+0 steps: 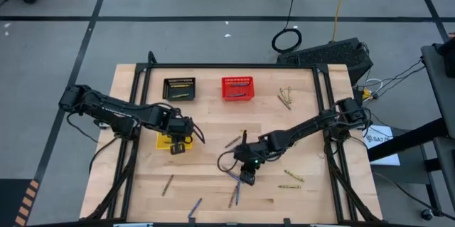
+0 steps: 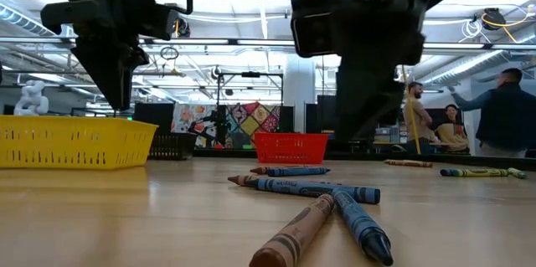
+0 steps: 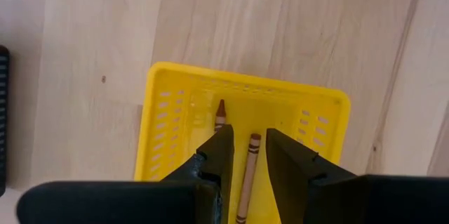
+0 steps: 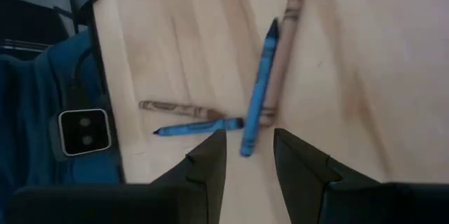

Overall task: Sort crayons
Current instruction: Put the blue crayon into the red basket

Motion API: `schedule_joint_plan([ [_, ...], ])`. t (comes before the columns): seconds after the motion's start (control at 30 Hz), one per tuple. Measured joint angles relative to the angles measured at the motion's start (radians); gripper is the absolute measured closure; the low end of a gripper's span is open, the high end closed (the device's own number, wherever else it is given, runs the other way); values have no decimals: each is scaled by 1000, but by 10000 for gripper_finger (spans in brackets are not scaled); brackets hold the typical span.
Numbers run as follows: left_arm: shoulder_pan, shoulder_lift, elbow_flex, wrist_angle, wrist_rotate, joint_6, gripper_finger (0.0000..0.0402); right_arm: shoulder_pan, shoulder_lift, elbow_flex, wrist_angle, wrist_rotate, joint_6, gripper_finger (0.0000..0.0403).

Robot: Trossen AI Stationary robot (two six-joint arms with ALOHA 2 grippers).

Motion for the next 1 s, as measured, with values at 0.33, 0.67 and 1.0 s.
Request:
schedule_joint_plan([
  [0.33, 0, 0, 0, 6, 0, -1, 318, 87, 0, 0, 89, 102, 119, 296],
  [0.67, 0, 0, 0, 5, 0, -52, 318, 131, 0, 121, 68, 161, 132, 296],
  [1.0, 0, 0, 0, 3, 0, -49, 318, 136, 7, 182, -245, 338, 166, 296],
])
